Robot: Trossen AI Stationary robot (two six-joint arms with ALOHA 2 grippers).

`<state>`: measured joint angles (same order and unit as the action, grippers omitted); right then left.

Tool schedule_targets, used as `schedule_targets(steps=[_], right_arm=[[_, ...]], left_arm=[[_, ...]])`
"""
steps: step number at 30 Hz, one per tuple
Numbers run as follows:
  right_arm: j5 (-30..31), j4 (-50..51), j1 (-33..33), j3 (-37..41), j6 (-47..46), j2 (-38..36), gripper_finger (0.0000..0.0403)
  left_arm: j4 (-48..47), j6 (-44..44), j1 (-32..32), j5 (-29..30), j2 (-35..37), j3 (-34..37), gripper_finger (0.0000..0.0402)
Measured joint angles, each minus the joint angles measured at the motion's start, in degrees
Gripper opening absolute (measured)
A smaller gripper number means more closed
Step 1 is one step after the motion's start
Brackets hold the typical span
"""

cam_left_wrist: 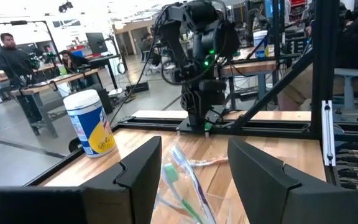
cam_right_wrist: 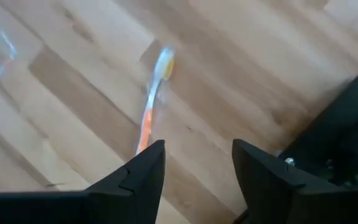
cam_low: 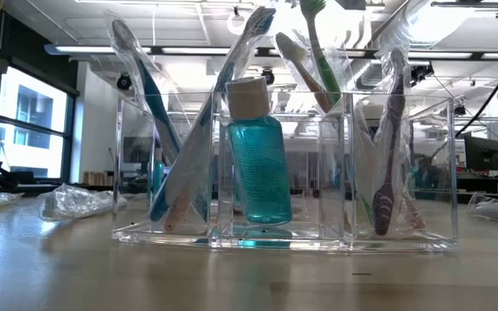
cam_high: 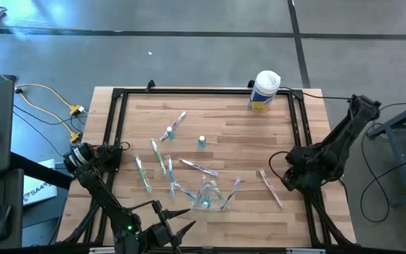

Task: Pick & Place toothbrushing station
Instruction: Put the orange toothbrush into the transparent organizer

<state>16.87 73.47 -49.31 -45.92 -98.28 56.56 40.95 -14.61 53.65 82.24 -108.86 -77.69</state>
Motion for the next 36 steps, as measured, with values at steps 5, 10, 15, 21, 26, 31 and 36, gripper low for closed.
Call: schedule_targets(steps=[5,10,15,21,26,31,36], right_arm=[[-0.7,-5.2,1.6,3.3,1.0,2.4,0.0187],[-2.3,-14.4,3.3,3.6,5.7,8.4,0.0195],[-2.8,-20.2,5.8,3.6,7.0,15.5,0.0196],[-6.8,-20.5,9.3,3.6,7.7,22.3,0.0196],[-8.4,-23.5,11.6,3.6,11.8,26.2,0.0196],[-8.9,-28.2,12.6,3.6,14.5,27.8,0.0196],[-8.4,-27.4,13.5,3.6,14.7,29.2,0.0196]], left_arm=[[0.0,0.1,0.0,0.0,0.0,0.0,0.0184],[-0.4,0.1,0.0,-0.1,0.0,0.0,0.0184],[-0.5,0.2,0.0,-0.2,0.0,0.0,0.0184],[-1.2,1.4,0.0,-0.2,0.0,0.0,0.0184],[-4.0,3.6,0.0,-0.4,0.0,0.0,0.0184],[-6.4,6.1,0.0,-0.4,0.0,0.0,0.0184],[-6.6,6.4,0.0,-0.4,0.0,0.0,0.0184]])
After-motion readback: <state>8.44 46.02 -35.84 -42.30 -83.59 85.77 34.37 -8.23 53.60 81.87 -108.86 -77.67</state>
